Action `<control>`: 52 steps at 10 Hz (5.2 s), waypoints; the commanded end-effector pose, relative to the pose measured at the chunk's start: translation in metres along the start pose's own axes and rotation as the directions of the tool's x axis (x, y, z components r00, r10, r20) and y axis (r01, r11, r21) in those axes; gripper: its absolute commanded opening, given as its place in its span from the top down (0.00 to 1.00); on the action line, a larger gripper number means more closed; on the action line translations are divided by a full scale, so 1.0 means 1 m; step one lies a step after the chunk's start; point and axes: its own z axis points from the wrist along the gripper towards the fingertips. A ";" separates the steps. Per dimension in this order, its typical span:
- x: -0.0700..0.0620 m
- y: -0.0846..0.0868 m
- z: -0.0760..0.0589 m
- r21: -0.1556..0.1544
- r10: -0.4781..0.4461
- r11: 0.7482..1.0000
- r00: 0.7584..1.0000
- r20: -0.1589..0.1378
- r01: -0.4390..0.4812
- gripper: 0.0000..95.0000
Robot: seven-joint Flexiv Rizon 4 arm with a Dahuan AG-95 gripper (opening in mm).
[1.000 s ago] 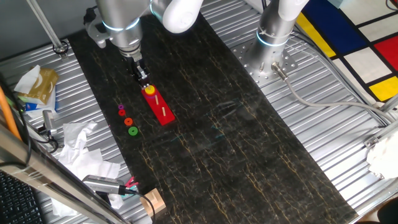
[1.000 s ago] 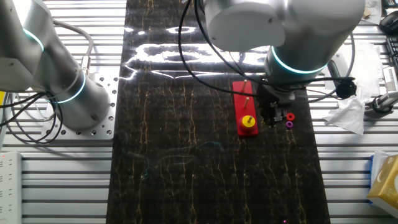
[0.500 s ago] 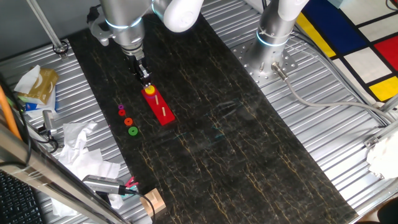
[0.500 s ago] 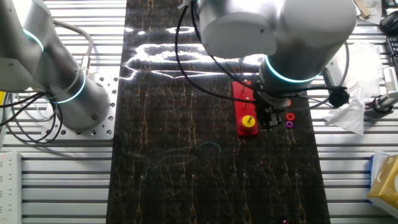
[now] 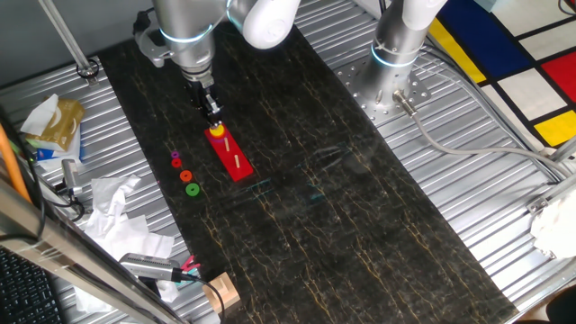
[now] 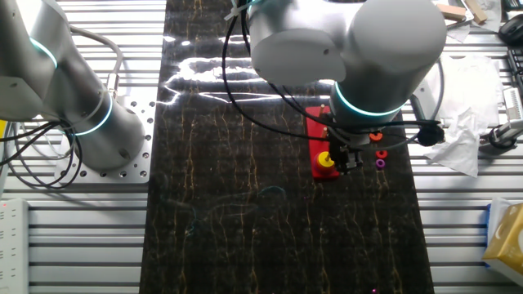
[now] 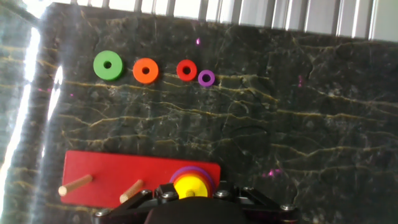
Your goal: Take out one Hanoi block and throw it aside
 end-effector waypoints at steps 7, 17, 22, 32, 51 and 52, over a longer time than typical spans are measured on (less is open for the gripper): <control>0.001 0.000 0.004 -0.019 0.000 1.000 1.000 0.010 0.000 0.40; 0.001 0.001 0.005 -0.023 0.000 1.000 1.000 0.011 0.001 0.40; 0.001 0.001 0.005 -0.023 0.000 1.000 1.000 0.011 0.001 0.40; 0.004 0.008 -0.008 0.018 0.018 1.000 1.000 0.000 -0.018 0.60; 0.003 0.008 -0.017 0.016 -0.037 0.999 0.998 0.055 0.036 0.60; 0.003 0.008 -0.017 0.017 -0.033 0.999 0.998 0.058 0.032 0.60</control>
